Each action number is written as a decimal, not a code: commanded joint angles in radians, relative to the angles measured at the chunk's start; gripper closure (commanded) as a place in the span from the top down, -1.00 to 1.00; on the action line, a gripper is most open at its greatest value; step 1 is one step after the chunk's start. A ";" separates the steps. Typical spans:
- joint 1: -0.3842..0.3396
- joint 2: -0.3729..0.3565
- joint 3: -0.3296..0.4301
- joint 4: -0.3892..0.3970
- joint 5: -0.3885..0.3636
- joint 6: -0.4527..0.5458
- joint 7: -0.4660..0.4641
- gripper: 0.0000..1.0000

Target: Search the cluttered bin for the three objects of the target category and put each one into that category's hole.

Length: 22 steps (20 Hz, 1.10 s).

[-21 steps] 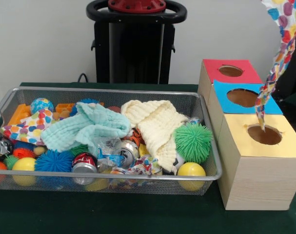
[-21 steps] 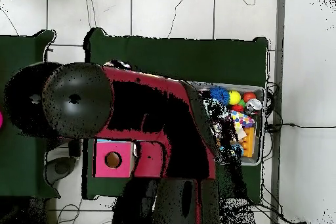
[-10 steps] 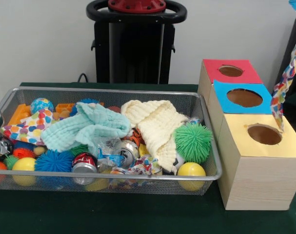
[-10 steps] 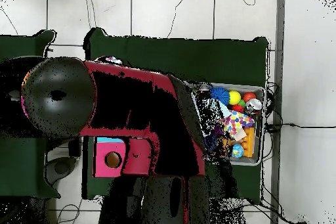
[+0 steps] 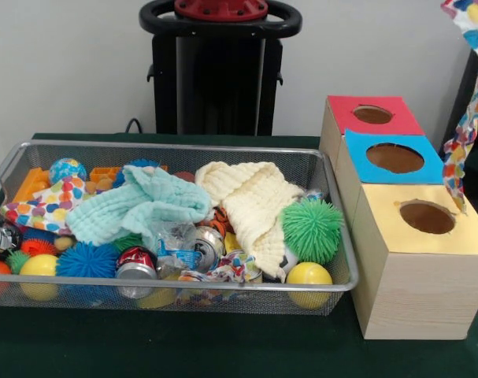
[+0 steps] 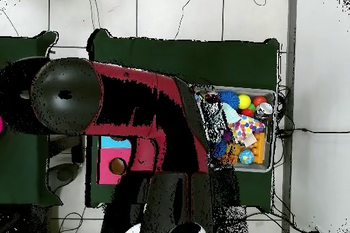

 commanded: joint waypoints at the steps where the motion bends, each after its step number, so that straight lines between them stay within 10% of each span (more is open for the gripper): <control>1: 0.013 0.069 -0.026 0.159 0.009 -0.073 0.283 -1.00; 22: 0.075 0.154 -0.079 0.263 0.008 -0.352 0.254 -1.00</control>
